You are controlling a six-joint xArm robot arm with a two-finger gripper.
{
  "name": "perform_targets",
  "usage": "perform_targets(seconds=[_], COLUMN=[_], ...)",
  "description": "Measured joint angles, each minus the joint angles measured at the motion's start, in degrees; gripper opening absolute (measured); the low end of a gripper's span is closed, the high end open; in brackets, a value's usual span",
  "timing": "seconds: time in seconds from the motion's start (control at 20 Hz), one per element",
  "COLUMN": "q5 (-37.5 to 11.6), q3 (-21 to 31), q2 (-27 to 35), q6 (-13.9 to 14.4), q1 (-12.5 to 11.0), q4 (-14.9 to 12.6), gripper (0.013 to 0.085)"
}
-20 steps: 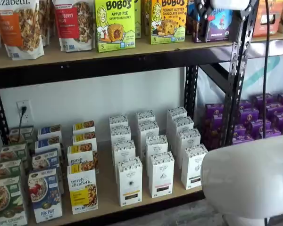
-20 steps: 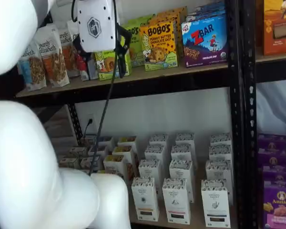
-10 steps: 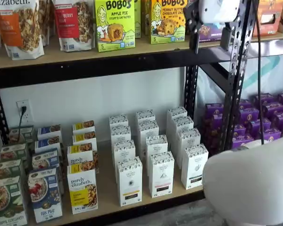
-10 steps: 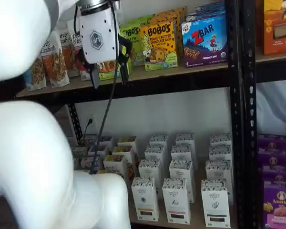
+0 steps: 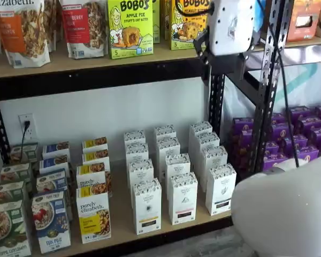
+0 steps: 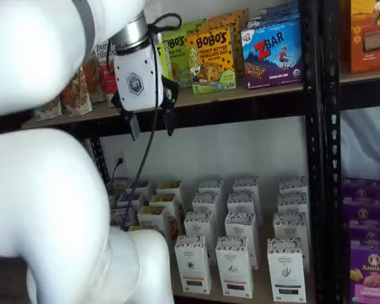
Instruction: Pick up the white box with a yellow strip in the middle, on the bottom shelf, the fourth box from the left
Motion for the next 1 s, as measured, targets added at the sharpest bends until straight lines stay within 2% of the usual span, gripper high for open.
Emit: perform_targets(seconds=[0.45,1.0], q5=[-9.7,-28.0], q3=[7.8,16.8], q2=[2.2,8.3], q6=[0.4,4.2], q1=[0.3,4.2], q4=[0.1,0.5], gripper=[0.0850,0.0850])
